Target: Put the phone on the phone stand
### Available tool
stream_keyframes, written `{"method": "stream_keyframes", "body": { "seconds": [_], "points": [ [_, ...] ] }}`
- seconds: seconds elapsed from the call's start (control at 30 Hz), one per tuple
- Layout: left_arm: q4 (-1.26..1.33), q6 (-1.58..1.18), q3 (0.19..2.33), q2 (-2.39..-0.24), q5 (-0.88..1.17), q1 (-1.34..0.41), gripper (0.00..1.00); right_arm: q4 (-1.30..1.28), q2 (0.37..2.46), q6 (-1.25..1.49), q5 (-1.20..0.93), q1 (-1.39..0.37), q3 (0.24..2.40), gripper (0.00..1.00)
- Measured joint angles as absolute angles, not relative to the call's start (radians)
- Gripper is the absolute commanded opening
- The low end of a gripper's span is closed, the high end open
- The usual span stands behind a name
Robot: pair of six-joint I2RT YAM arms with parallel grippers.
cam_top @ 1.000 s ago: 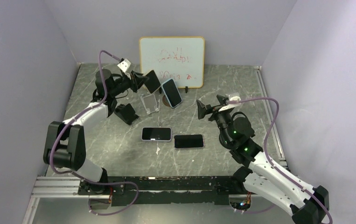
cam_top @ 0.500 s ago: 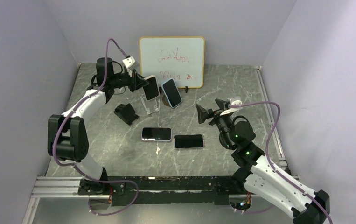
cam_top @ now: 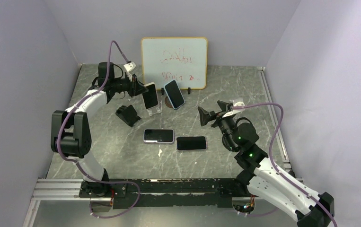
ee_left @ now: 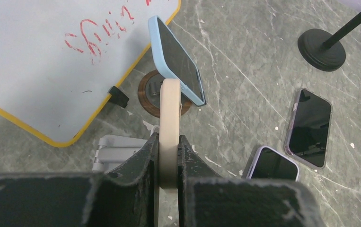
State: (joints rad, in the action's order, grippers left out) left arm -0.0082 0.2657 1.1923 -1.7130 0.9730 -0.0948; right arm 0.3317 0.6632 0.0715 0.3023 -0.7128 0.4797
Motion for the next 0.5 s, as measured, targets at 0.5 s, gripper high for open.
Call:
{"method": "stream_keyframes", "body": {
  "seconds": [0.5],
  "points": [
    [0.025,0.230,1.192,-1.773,1.003,-0.095,0.05,0.332,0.706,0.071,0.275,-0.712,0.480,0.97]
  ]
}}
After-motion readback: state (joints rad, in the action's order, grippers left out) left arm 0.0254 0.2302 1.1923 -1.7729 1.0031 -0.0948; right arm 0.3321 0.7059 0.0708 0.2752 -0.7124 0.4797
